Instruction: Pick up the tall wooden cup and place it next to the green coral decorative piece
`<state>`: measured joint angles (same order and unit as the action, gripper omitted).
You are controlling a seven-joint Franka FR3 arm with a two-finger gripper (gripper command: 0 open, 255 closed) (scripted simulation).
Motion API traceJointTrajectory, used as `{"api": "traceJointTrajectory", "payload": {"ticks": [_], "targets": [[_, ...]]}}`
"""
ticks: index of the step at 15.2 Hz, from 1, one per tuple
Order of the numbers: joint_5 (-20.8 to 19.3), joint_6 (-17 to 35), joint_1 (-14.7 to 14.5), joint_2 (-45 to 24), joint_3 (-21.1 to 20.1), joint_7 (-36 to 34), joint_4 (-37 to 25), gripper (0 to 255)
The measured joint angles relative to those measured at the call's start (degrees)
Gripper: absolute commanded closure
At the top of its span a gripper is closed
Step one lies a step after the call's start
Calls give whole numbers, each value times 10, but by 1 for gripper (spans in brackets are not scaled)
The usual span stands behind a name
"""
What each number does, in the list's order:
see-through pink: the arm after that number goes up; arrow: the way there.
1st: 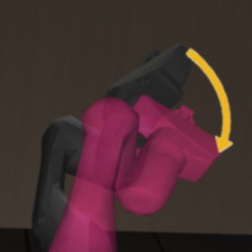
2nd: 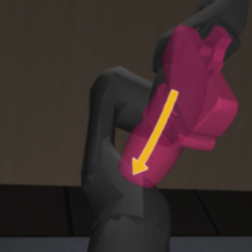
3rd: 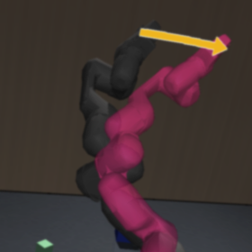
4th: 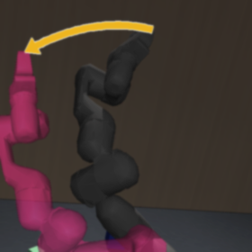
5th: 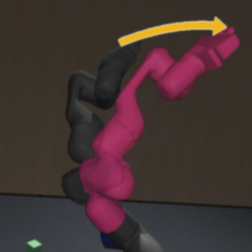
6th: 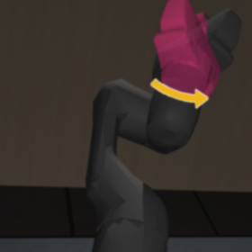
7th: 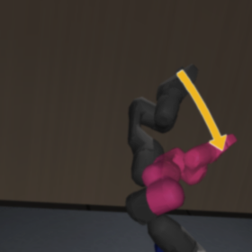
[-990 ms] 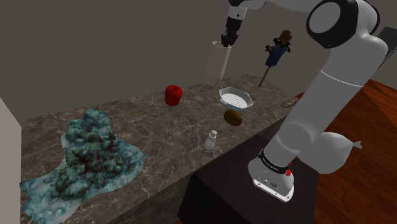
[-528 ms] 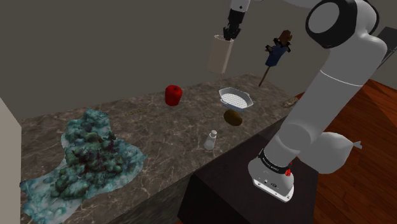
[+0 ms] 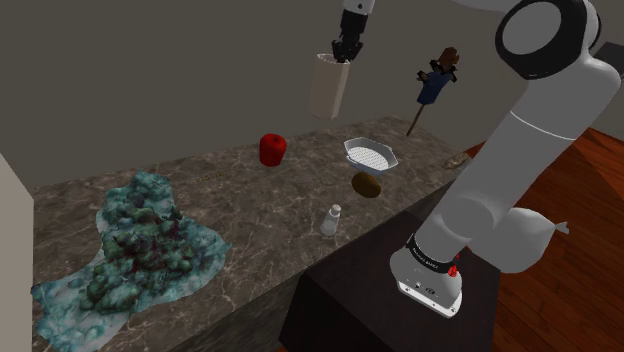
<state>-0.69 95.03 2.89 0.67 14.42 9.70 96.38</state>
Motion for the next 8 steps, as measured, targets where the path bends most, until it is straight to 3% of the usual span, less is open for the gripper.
{"api": "traceJointTrajectory", "payload": {"ticks": [8], "targets": [[0, 3, -52, 15, -57, -109, 19, 255]]}}
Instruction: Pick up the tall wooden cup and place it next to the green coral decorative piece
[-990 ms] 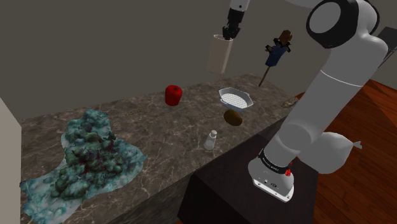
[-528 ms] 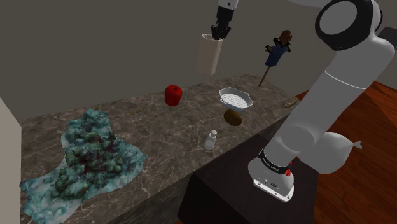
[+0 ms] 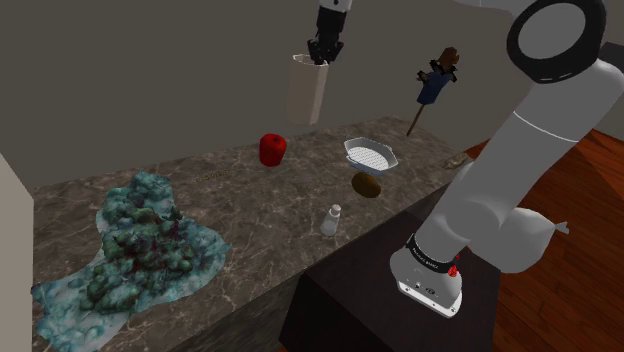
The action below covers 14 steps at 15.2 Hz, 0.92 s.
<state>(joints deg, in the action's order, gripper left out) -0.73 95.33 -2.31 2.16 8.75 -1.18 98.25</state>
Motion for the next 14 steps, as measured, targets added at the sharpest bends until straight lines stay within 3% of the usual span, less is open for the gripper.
{"api": "traceJointTrajectory", "payload": {"ticks": [10, 14], "targets": [[5, -8, -66, -31, -70, -135, -38, 255], [5, -21, -92, -68, -93, -185, -88, 255]]}}
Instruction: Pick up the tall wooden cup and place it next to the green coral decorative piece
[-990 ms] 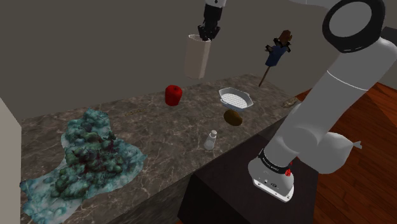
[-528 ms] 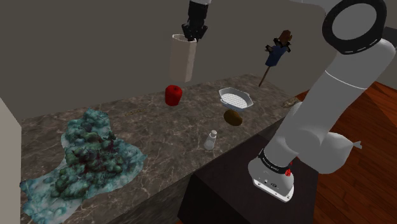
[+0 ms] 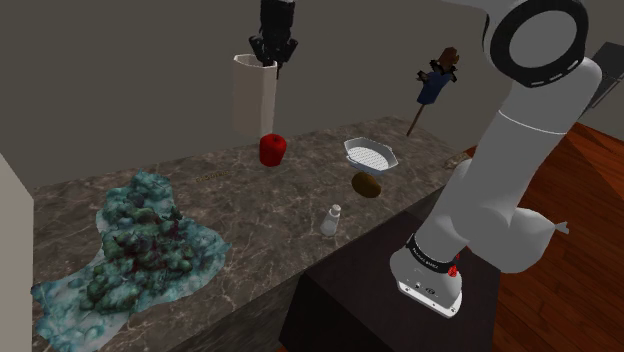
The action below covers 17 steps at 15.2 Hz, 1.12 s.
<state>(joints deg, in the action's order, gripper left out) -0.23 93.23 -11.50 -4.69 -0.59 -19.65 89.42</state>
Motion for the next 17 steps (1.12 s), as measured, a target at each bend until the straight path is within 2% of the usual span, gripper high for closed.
{"api": "traceJointTrajectory", "payload": {"ticks": [8, 11, 17], "targets": [[-9, -31, -57, -89, -40, -95, -119, 255], [-10, -17, -62, -97, -43, -105, -112, 255], [-10, 30, -62, -92, -43, -106, -61, 255]]}}
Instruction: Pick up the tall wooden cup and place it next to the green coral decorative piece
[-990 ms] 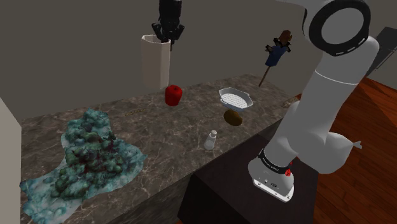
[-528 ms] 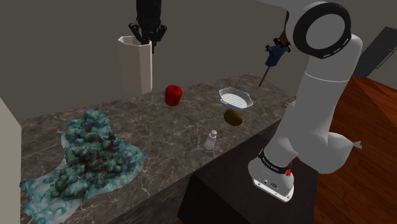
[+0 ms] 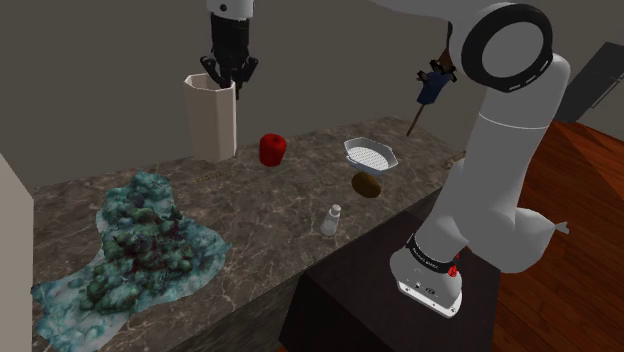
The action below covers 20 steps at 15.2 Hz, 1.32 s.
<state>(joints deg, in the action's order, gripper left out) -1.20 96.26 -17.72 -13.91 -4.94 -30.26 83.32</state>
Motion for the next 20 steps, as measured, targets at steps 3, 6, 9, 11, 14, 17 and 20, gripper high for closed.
{"api": "traceJointTrajectory", "payload": {"ticks": [3, 6, 9, 11, 14, 17, 20], "targets": [[0, 25, 1, 4, 0, 0, 30, 255], [0, 48, 1, 5, 0, 0, 53, 255], [0, 70, 1, 2, 0, -1, 72, 255], [0, 86, 1, 2, 0, -1, 88, 255], [0, 110, 2, 0, 1, 0, 110, 255], [-1, 130, 1, -4, 1, -1, 126, 255], [-1, 152, 1, -7, 1, -2, 145, 255]]}}
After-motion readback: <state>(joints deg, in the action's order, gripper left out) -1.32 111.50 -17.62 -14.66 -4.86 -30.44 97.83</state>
